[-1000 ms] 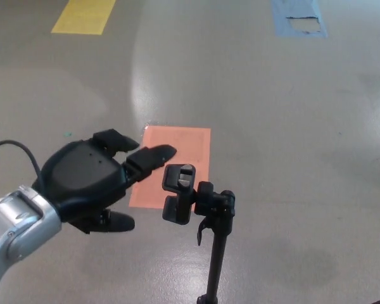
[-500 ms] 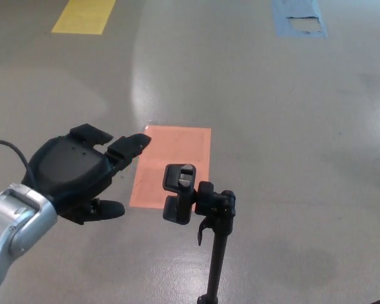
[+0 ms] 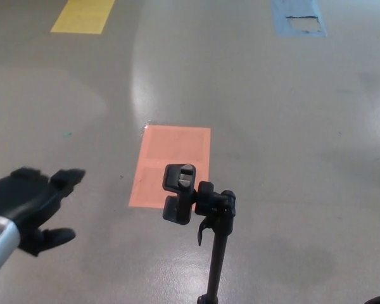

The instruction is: The robot uses its left hand to grab the top of a phone stand kept on the floor and tilt it upwards to adjust its angle

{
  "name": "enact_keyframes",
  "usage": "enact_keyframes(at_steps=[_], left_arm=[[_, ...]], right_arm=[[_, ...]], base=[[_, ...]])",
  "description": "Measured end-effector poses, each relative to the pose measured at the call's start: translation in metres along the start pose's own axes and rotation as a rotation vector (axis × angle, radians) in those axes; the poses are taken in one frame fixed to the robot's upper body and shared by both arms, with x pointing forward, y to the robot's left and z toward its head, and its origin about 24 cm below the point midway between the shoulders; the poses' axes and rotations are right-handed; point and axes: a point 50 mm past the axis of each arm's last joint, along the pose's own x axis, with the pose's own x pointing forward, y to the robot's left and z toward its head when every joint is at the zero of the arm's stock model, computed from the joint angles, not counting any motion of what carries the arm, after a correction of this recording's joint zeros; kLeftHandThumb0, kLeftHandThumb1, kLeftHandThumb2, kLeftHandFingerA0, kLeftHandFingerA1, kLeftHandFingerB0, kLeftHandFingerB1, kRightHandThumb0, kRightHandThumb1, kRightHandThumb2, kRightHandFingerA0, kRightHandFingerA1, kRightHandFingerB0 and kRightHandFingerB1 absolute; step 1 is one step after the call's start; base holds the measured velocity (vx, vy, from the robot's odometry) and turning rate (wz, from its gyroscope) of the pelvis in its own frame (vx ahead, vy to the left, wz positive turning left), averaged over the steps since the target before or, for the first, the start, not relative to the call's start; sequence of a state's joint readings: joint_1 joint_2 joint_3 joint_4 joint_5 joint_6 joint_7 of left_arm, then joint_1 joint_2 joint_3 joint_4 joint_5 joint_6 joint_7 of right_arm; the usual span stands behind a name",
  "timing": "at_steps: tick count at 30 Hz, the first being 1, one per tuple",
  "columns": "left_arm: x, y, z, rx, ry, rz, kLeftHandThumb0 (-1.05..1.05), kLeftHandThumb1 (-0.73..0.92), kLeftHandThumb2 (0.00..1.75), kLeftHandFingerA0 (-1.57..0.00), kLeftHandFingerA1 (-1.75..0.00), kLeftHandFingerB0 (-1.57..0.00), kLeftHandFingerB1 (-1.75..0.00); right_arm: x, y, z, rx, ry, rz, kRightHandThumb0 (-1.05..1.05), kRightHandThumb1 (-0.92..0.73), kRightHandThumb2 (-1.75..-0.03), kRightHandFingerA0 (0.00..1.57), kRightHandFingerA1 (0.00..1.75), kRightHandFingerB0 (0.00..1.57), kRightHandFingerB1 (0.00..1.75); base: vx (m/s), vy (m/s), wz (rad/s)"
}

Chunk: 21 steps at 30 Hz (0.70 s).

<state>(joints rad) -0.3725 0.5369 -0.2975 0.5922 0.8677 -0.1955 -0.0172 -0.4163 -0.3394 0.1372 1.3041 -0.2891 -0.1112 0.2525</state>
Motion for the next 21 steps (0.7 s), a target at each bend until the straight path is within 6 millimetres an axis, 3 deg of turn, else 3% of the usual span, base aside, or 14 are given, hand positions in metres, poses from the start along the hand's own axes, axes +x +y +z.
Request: enact_keyframes(at_steps=[1,9,10,11,12,15,16,20,21], left_arm=[[0.0,-0.003,-0.002,-0.012,0.01,-0.004,-0.79,0.84,0.66,-0.26,-0.33,-0.05,-0.2],[-0.007,-0.043,-0.022,-0.125,0.138,-0.085,-0.79,0.88,0.67,-0.28,-0.33,-0.06,-0.2],[-0.01,-0.054,-0.028,-0.146,0.176,-0.113,-0.76,0.88,0.68,-0.28,-0.34,-0.08,-0.21],[-0.012,-0.058,-0.029,-0.153,0.19,-0.123,-0.76,0.88,0.68,-0.28,-0.34,-0.08,-0.21],[-0.014,-0.065,-0.033,-0.173,0.219,-0.137,-0.74,0.9,0.69,-0.28,-0.33,-0.08,-0.21],[-0.022,-0.081,-0.039,-0.226,0.283,-0.155,-0.73,0.91,0.69,-0.27,-0.34,-0.08,-0.21],[-0.025,-0.087,-0.04,-0.245,0.304,-0.163,-0.73,0.92,0.71,-0.28,-0.34,-0.07,-0.21],[-0.042,-0.114,-0.043,-0.321,0.388,-0.209,-0.74,0.92,0.71,-0.28,-0.34,-0.07,-0.21],[-0.044,-0.117,-0.043,-0.328,0.396,-0.215,-0.74,0.92,0.71,-0.29,-0.35,-0.07,-0.21]], right_arm=[[0.0,0.0,0.0,0.001,0.0,0.0,-0.58,-0.77,-0.62,0.28,0.45,0.23,0.34],[0.0,-0.001,0.001,0.021,-0.006,-0.006,-0.58,-0.76,-0.62,0.29,0.44,0.23,0.33],[0.0,0.0,0.001,0.025,-0.008,-0.006,-0.61,-0.59,-0.91,0.23,0.53,0.15,0.46],[0.0,0.0,0.002,0.027,-0.009,-0.006,-0.61,-0.59,-0.91,0.23,0.53,0.15,0.46],[0.001,-0.001,0.003,0.029,-0.013,-0.008,-0.52,-0.77,-0.63,0.32,0.43,0.23,0.33],[0.001,-0.001,0.003,0.028,-0.014,-0.017,-0.47,-0.73,-0.63,0.35,0.48,0.25,0.36],[0.001,-0.001,0.002,0.028,-0.011,-0.023,-0.37,-0.7,-0.62,0.51,0.52,0.3,0.35],[-0.001,0.003,-0.009,0.03,0.009,-0.055,-0.33,-0.69,-0.6,0.54,0.53,0.31,0.35],[-0.001,0.004,-0.011,0.03,0.014,-0.058,-0.28,-0.63,-0.65,0.53,0.58,0.31,0.37]], base=[[0.0,0.0,0.0],[0.0,0.0,0.0],[0.0,0.0,0.0],[0.0,0.0,0.0],[0.0,0.0,0.0],[0.0,0.0,0.0],[0.0,0.0,0.0],[0.0,0.0,0.0],[0.0,0.0,0.0]])
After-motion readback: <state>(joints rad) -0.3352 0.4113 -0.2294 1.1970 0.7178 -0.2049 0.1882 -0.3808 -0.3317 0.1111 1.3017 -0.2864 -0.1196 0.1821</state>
